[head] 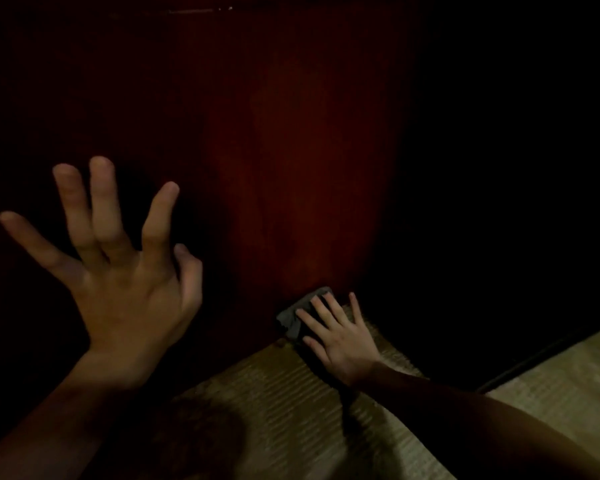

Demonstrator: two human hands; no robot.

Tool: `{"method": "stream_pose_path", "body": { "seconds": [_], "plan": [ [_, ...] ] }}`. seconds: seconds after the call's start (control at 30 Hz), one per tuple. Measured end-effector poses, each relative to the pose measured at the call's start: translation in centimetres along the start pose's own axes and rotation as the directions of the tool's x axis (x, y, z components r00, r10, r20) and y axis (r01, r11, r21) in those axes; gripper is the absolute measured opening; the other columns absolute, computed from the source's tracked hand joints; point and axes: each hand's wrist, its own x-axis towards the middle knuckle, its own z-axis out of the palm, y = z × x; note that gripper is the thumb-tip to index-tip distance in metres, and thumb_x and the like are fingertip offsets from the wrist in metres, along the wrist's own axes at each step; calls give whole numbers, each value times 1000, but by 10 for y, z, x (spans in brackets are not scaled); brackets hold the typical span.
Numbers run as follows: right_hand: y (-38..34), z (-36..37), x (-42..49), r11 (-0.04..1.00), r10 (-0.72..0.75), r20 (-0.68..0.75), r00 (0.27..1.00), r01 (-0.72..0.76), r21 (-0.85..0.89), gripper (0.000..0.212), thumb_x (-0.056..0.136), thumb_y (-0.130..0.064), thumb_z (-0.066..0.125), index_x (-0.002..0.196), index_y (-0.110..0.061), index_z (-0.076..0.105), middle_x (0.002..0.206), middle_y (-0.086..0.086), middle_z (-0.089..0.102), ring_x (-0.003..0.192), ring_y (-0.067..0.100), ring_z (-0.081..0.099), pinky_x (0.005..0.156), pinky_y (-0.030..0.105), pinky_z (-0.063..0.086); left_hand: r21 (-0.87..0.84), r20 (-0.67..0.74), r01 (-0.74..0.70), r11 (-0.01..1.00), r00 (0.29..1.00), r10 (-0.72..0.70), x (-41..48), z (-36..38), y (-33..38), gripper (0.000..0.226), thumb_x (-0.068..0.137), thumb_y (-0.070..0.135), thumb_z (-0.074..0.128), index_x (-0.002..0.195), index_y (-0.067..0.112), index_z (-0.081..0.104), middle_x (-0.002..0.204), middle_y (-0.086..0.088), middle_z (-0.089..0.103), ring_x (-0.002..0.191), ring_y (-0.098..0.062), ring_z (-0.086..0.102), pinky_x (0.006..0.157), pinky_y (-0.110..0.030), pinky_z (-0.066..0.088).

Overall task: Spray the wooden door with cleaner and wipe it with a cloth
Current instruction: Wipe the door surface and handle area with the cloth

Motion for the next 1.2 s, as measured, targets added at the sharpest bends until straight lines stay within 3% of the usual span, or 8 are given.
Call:
{"method": "stream_pose_path", "body": {
  "seconds": [0.13,0.23,0.4,0.63,0.73,0.83,1.03,1.2],
  "plan": [
    [7,-71,53,978,197,-240,951,-174,114,66,103,-53,32,158,-21,15,161,25,28,152,39,8,121,64,7,35,70,-117,993,991,114,1,8,23,69,101,26,51,164,24,22,173,-9,-12,160,-21,-20,109,-88,8],
    [9,-151,106,959,227,-436,871,-122,257,69,105,-50,30,161,-24,0,166,18,-4,154,34,-21,122,61,-8,78,101,-141,987,986,133,7,17,42,68,103,28,52,164,25,22,173,-6,-16,159,-24,-21,113,-81,-3],
    [14,-227,145,940,259,-632,731,-40,339,66,105,-42,42,160,-11,21,166,30,10,155,41,-4,122,67,-2,140,13,-105,985,995,104,28,22,63,66,108,26,46,166,16,14,173,-14,1,161,-31,0,115,-76,-3],
    [18,-95,80,840,442,-329,834,-257,478,75,106,-51,23,157,-24,-25,166,11,-24,153,30,-24,126,54,-4,176,18,-175,969,984,175,22,29,59,74,110,28,49,167,29,1,172,-13,-7,159,-32,-10,116,-73,-7],
    [6,-41,34,650,627,68,776,-569,504,71,106,-54,16,163,-17,-4,169,10,-17,156,20,-19,127,53,1,192,45,-188,963,982,183,25,28,61,72,111,30,47,166,31,1,171,-13,-16,158,-30,-24,116,-68,-19],
    [-1,-22,22,594,589,283,757,-643,484,67,106,-52,15,157,-9,27,170,16,0,157,21,-11,128,47,-6,193,44,-176,965,984,170,23,27,62,75,109,28,50,166,32,2,171,-12,-21,157,-29,-27,116,-68,-19],
    [-2,-63,57,520,676,65,734,-538,663,77,102,-53,10,150,3,32,168,23,1,157,30,-6,129,47,1,218,57,-178,960,984,170,29,20,64,86,101,24,62,167,31,7,172,-13,-15,159,-29,-23,119,-65,-20],
    [17,-171,123,616,644,-306,701,-238,751,57,105,-44,18,147,-6,11,167,23,-13,156,32,-15,127,52,-3,230,-6,-166,959,985,172,41,1,59,76,100,23,56,165,28,18,171,-12,16,157,-28,8,120,-62,9]
  ]
}}
